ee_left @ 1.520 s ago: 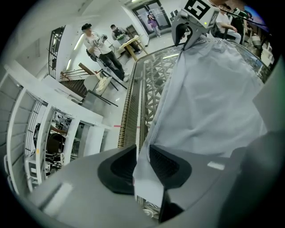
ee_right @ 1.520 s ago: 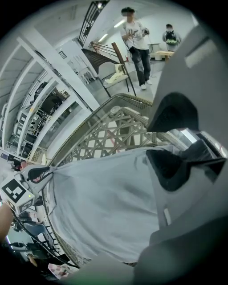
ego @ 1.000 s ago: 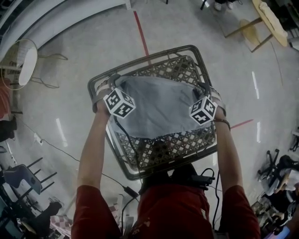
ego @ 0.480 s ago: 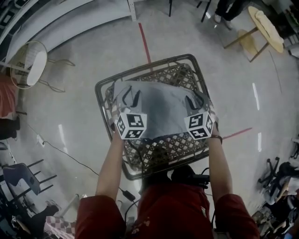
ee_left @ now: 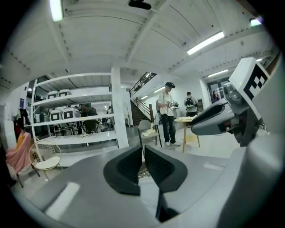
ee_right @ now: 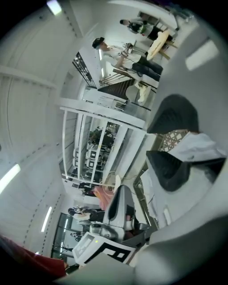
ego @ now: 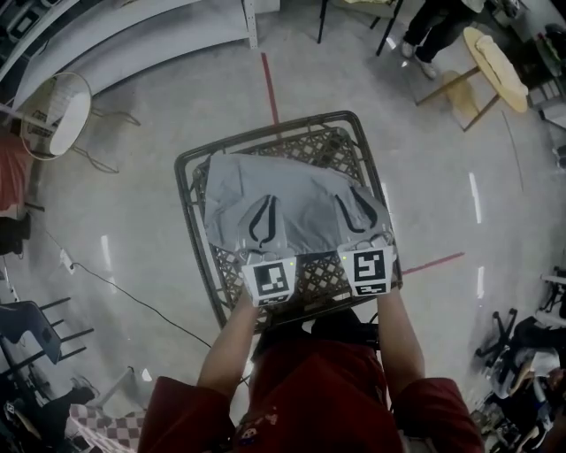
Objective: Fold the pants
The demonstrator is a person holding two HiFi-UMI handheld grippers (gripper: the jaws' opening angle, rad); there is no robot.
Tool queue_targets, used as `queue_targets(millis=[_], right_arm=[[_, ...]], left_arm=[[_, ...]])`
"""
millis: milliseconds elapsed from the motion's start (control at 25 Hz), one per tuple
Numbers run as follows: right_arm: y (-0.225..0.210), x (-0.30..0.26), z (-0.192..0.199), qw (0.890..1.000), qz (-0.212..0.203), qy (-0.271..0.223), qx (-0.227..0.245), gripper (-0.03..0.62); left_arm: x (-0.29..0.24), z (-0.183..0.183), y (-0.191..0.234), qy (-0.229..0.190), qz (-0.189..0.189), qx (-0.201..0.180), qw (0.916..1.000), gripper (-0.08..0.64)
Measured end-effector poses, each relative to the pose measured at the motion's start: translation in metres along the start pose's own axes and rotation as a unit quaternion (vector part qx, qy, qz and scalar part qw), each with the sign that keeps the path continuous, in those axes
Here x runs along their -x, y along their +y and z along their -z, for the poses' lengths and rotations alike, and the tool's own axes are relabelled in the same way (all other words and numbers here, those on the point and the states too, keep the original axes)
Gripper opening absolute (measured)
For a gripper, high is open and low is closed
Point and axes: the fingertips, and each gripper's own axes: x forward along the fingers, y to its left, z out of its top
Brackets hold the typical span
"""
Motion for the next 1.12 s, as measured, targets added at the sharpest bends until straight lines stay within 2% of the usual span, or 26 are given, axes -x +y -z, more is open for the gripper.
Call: queue_targets(millis=[240, 360, 560, 680, 880, 1120], right_arm=[[-0.021, 0.027, -0.015, 0.998, -0.014, -0.051, -0.020, 0.050], [-0.035, 0.034, -0.010, 0.997, -0.039, -0.068, -0.022, 0.002], [-0.073, 0.038, 0.004, 0.990, -0.100, -0.098, -0.013, 0.002], [-0.102, 0.039, 0.013, 0.985, -0.137, -0.109, 0.004, 0.002], [-0.146, 0.049, 0.017, 0.974, -0.178, -0.141, 0.002, 0.002], [-0.152, 0.054, 0.022, 0.961, -0.234, -0.145, 0.036, 0.002]], left_arm=[[0.010, -0.044, -0.013, -0.054, -0.046, 0.004, 0.9974, 0.008], [0.013, -0.053, -0.028, -0.056, -0.078, 0.000, 0.9954, 0.008], [0.011, -0.060, -0.062, -0.048, -0.157, 0.016, 0.9864, 0.008], [0.012, -0.065, -0.090, -0.039, -0.205, 0.039, 0.9773, 0.006], [0.031, -0.074, -0.131, -0.033, -0.284, 0.043, 0.9573, 0.008], [0.062, -0.075, -0.155, -0.028, -0.358, 0.057, 0.9315, 0.008]])
